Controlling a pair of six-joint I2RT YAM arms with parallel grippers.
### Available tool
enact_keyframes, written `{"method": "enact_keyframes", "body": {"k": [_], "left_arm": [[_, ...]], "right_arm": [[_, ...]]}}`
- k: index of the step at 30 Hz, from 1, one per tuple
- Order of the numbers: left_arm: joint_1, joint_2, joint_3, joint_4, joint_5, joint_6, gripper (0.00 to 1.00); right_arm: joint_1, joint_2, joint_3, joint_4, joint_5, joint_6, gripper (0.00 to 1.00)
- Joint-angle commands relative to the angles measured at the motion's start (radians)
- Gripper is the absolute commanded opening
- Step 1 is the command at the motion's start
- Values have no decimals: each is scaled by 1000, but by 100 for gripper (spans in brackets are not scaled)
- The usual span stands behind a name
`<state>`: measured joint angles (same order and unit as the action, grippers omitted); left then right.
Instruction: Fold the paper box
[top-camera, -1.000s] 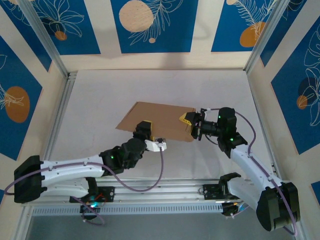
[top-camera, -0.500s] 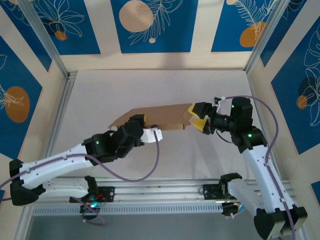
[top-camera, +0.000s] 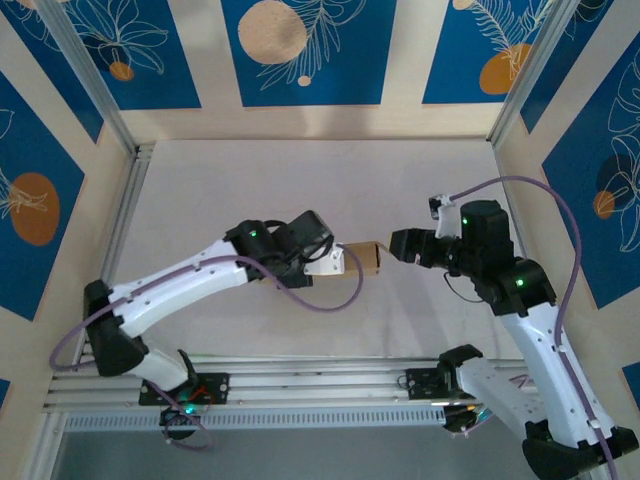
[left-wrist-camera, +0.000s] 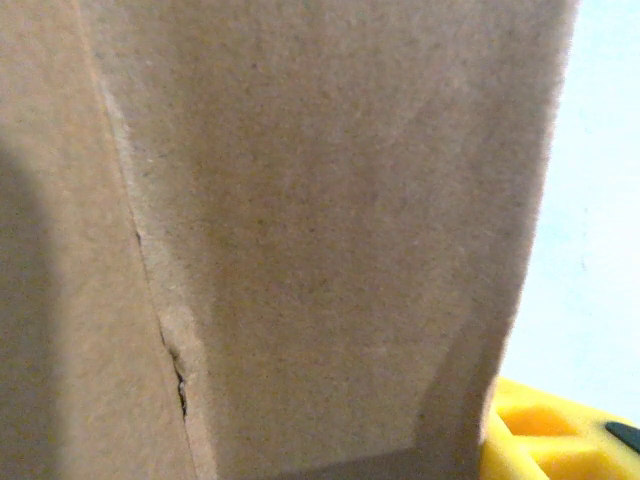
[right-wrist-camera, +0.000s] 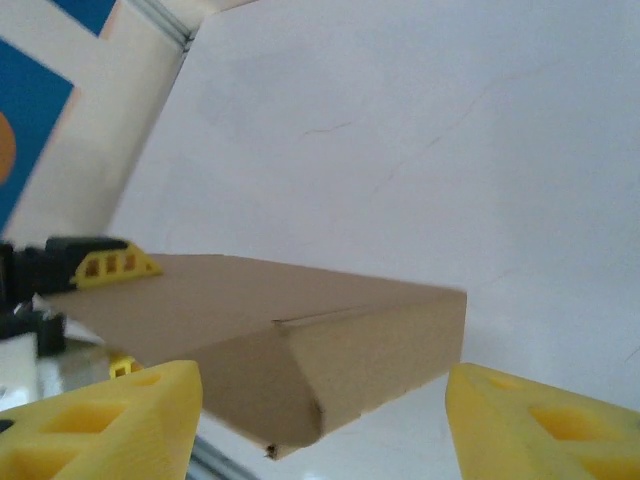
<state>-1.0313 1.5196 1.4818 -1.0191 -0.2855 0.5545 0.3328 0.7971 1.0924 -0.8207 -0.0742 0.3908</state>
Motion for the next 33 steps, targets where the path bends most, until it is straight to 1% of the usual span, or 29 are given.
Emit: {"method": "enact_keyframes", "body": {"k": [1, 4, 6, 8, 10, 14, 16, 19, 21, 22, 25, 27, 30, 33], "left_arm": [[20, 54, 41, -64, 125, 2, 52], [31, 75, 9, -24, 177, 39, 52], [38, 88, -9, 1, 198, 61, 52], [49, 111, -6, 7, 209, 72, 52], [58, 134, 2, 0, 221, 76, 52], [63, 174, 10, 2, 238, 74, 52], [63, 184, 11, 12, 241, 70, 52], [63, 196, 8, 30, 243, 71, 56], [63, 201, 8, 37, 250, 70, 57], [65, 203, 6, 43, 247, 70, 57], [64, 208, 3, 53, 252, 64, 58], [63, 209, -5, 63, 256, 61, 58], [64, 198, -33, 83, 255, 64, 58], [64, 191, -49, 98, 246, 64, 58]], "right_arm": [[44, -50, -17, 9, 40, -325, 62], [64, -60, -20, 0, 10, -420, 59], [78, -40, -12, -30, 25, -459, 57], [109, -13, 0, -77, 71, -501, 57], [127, 6, 4, -108, 91, -542, 58], [137, 24, -22, -122, 55, -599, 59], [140, 36, -48, -110, 64, -613, 59], [157, 61, -86, -80, 171, -644, 58], [169, 76, -103, -69, 206, -664, 56], [171, 84, -110, -65, 215, -661, 56], [171, 100, -135, -43, 189, -641, 55], [172, 109, -150, -23, 203, -634, 53], [163, 134, -145, -2, 223, -618, 44], [149, 179, -117, -3, 198, -581, 31]]}}
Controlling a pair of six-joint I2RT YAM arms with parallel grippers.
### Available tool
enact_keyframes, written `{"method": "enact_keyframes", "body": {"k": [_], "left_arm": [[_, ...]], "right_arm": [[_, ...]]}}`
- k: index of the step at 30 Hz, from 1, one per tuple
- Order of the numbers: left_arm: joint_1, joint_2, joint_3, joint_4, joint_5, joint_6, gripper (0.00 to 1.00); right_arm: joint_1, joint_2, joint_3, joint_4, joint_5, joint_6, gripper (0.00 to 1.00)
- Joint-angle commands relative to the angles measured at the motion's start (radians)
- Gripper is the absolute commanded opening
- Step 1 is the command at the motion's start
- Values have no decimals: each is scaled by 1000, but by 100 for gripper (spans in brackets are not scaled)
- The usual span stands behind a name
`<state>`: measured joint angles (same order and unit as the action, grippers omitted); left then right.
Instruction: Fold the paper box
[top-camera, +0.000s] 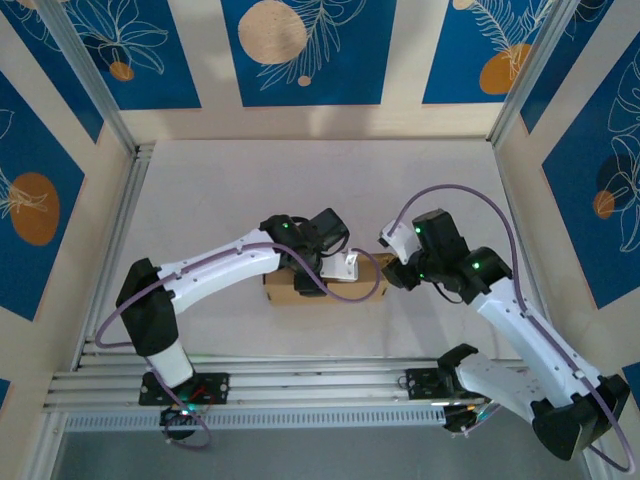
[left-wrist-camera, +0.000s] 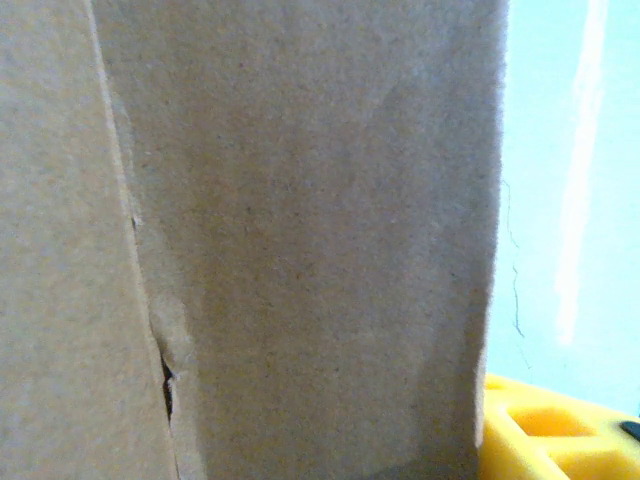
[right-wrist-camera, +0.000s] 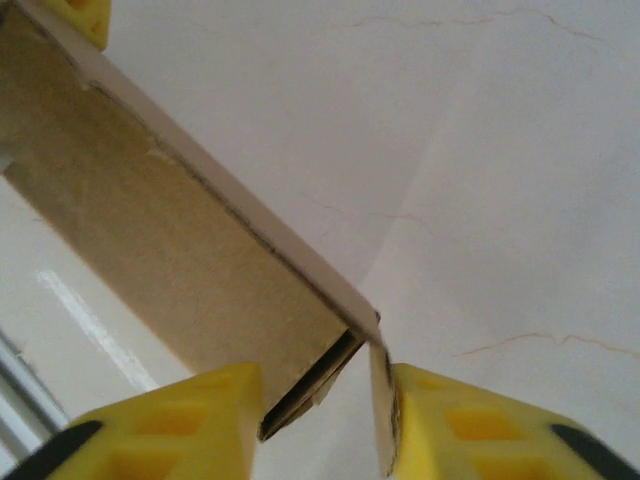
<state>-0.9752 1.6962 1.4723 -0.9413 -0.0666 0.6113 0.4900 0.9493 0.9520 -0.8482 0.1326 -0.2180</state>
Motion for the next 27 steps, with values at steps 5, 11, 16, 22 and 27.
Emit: {"method": "enact_keyframes", "body": {"k": [5, 11, 16, 22, 27], "left_arm": [[10, 9, -34, 27, 17, 0, 58], [13, 4, -41, 34, 11, -3, 58], [13, 14, -31, 26, 7, -11, 58], [12, 31, -10, 12, 8, -31, 58], [13, 38, -3, 9, 4, -37, 60]], "right_arm": [[-11, 108, 83, -14, -76, 100, 7], [-13, 146, 132, -53, -90, 187, 0], [-19, 200, 193, -112, -92, 287, 0], [-20, 283, 253, -184, -55, 441, 0], [5, 252, 185, -125, 41, 520, 0]]}}
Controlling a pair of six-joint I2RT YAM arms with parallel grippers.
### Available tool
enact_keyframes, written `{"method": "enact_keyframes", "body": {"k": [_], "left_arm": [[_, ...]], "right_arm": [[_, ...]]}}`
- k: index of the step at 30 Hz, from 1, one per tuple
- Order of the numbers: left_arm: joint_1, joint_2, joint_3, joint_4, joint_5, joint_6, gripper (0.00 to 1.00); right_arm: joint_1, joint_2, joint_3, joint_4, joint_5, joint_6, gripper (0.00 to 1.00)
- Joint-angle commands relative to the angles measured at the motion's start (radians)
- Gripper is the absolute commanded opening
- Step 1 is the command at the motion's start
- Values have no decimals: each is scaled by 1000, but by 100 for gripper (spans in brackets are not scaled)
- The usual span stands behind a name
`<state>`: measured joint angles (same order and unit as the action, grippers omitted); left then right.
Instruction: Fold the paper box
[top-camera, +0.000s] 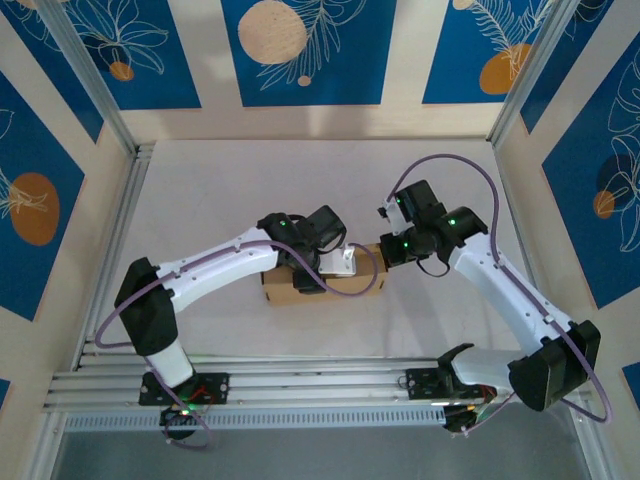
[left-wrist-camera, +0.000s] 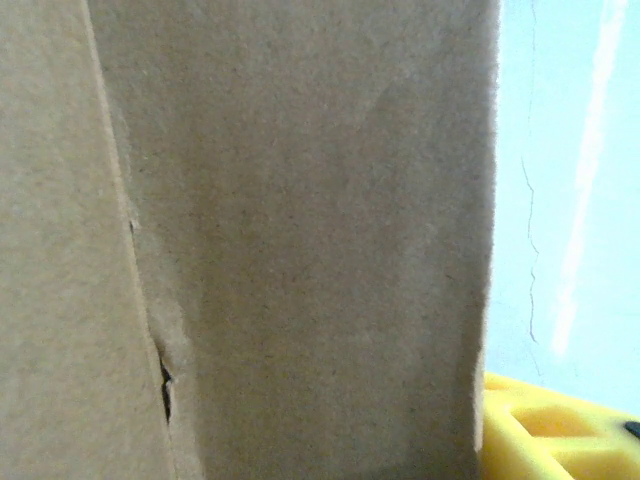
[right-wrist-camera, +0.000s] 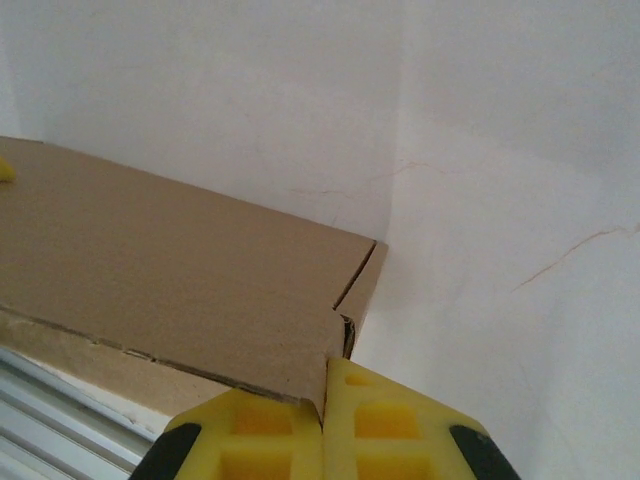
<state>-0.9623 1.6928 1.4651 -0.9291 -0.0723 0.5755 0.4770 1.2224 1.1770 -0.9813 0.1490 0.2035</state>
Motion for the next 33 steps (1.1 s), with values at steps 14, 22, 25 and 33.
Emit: {"method": "enact_keyframes", "body": {"k": [14, 22, 25, 33], "left_arm": [[14, 58, 13, 1, 1, -23, 66], [62, -67, -30, 103, 17, -94, 76], [68, -172, -76, 157, 53, -126, 78], [85, -455, -206, 266, 4, -341, 77]], "right_arm": [[94, -166, -289, 196, 220, 209, 0], [142, -231, -369, 251, 345, 238, 0], [143, -249, -379, 262, 349, 228, 0], [149, -277, -388, 283, 335, 214, 0]]}}
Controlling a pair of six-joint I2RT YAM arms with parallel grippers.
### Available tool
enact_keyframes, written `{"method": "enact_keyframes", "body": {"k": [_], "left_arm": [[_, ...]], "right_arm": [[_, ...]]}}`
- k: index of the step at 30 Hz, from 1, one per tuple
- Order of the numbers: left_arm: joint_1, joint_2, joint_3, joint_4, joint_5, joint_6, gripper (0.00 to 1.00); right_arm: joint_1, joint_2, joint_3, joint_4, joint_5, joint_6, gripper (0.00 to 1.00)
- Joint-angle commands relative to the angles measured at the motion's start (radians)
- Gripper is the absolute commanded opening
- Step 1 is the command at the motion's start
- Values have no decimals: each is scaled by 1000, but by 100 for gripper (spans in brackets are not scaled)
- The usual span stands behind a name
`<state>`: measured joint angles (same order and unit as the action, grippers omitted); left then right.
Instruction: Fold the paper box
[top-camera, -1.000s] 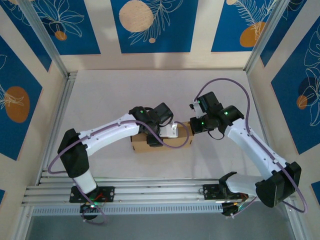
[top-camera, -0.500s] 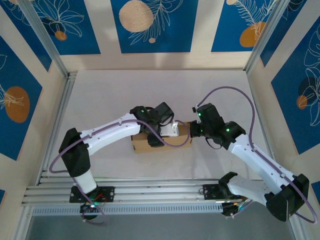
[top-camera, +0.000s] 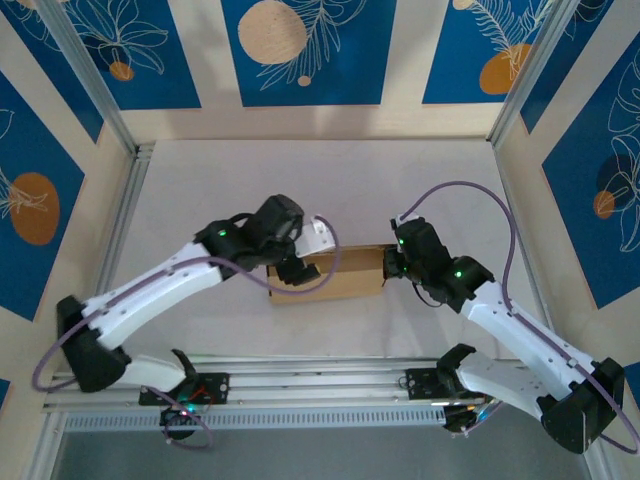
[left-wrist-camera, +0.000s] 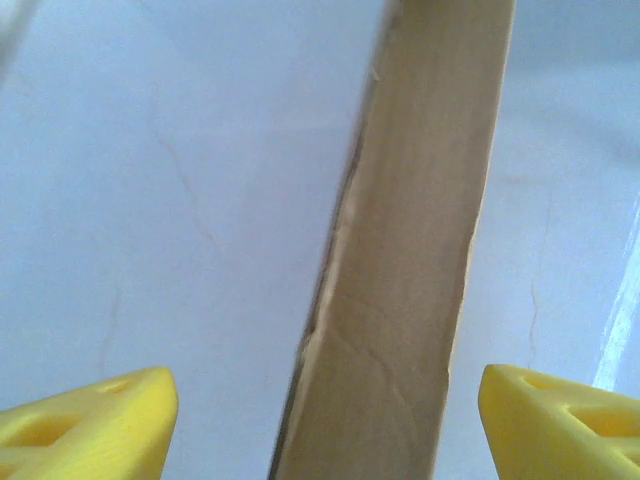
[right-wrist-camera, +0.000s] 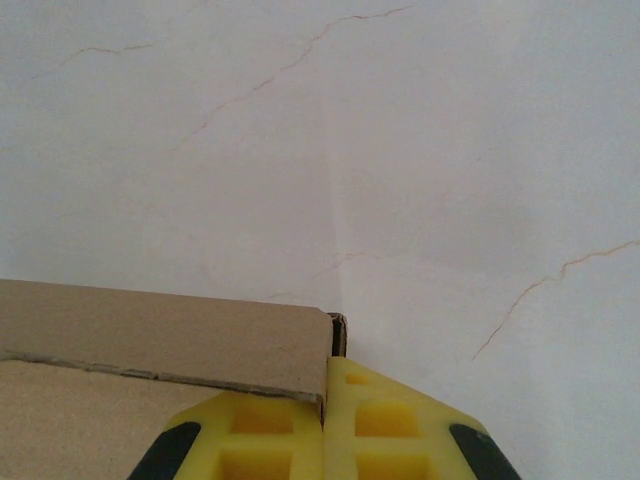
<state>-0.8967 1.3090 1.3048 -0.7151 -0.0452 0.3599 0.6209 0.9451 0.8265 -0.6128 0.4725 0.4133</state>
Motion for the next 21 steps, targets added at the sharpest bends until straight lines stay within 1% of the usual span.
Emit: {"method": "enact_keyframes", "body": {"k": [1, 4, 6, 9, 12, 14, 16, 19, 21], "left_arm": [[29, -111, -66, 52, -39, -169, 76], [63, -213, -107, 3, -73, -280, 69], [90, -257, -126, -53, -73, -326, 66], [144, -279, -134, -154, -51, -385, 61], [188, -290, -163, -203, -7, -406, 58], [216, -294, -182, -207, 10, -410, 55], [247, -296, -198, -196, 57, -414, 51], [276, -289, -208, -172, 131, -417, 44], [281, -275, -207, -170, 152, -415, 38]], "right_arm": [[5, -3, -38, -83, 8, 2, 0], [10, -13, -39, -83, 5, -1, 0], [16, -17, -42, -80, 2, 0, 0], [23, -13, -44, -73, 2, 1, 0], [28, -13, -46, -70, 2, 5, 0], [30, -13, -48, -67, -1, 4, 0], [29, -14, -49, -67, -3, 4, 0], [30, -14, -47, -65, -5, 3, 0], [29, -15, -46, -67, -5, 3, 0]]}}
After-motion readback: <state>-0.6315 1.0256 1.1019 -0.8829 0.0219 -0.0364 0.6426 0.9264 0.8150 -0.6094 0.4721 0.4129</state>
